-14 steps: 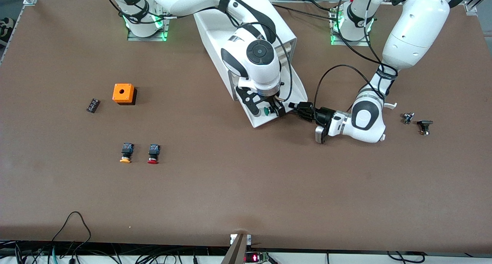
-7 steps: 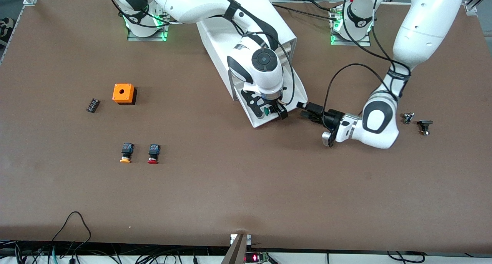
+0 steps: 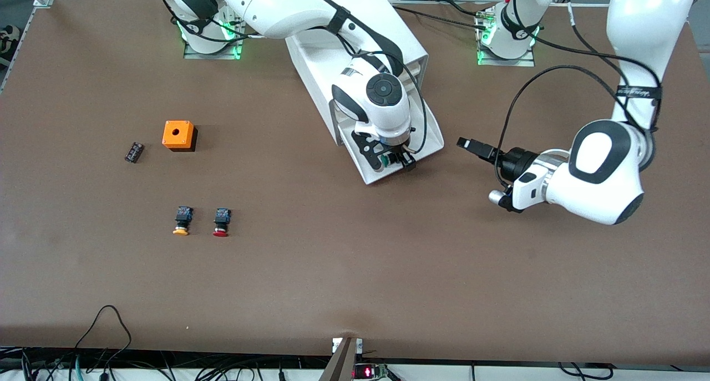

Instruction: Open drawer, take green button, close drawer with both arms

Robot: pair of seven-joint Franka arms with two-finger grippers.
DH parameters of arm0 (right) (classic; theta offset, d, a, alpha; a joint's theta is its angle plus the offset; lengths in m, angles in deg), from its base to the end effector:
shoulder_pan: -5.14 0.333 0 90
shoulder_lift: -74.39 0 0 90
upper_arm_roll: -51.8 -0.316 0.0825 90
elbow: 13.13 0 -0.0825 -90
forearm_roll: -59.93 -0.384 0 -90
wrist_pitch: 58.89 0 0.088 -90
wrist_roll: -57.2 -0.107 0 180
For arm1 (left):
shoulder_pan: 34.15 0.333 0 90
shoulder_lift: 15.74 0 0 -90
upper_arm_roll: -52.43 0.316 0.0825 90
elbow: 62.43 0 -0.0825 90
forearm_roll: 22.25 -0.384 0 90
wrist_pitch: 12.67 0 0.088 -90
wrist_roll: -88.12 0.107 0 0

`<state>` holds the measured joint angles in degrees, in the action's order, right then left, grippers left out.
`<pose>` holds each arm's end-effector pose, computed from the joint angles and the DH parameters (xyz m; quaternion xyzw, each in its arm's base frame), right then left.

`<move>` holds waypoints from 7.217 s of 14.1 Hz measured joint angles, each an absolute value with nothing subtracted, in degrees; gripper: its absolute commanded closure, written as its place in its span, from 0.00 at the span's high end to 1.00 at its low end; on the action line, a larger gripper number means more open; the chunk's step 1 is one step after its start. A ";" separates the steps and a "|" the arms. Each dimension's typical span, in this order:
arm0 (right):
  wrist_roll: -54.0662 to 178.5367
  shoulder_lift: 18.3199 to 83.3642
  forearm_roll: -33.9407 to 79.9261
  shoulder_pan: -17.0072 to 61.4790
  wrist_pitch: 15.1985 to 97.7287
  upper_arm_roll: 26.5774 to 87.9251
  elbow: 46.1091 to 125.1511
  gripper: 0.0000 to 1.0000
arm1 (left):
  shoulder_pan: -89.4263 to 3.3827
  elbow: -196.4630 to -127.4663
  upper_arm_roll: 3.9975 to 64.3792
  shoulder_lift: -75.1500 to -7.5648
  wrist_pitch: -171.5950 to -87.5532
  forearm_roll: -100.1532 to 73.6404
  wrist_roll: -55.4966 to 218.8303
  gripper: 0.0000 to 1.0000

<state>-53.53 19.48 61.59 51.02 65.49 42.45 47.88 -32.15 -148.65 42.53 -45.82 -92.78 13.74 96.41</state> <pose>0.4884 0.6219 0.2661 -0.8656 0.4918 0.0412 0.0847 0.6165 -0.1403 0.3613 0.8874 -0.0852 -0.2889 0.3490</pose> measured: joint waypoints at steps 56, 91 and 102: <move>41.48 27.55 59.52 15.83 64.16 43.41 66.85 1.00 | -48.88 -176.97 23.30 -45.79 -148.94 -24.44 21.64 0.99; 51.03 79.29 59.58 6.75 35.22 50.01 84.24 1.00 | -29.04 -148.71 19.47 -37.32 -103.20 -28.99 64.26 1.00; 51.09 76.02 59.58 6.74 34.53 49.84 78.40 1.00 | -34.81 -153.09 46.55 -21.64 -107.53 -22.84 87.92 1.00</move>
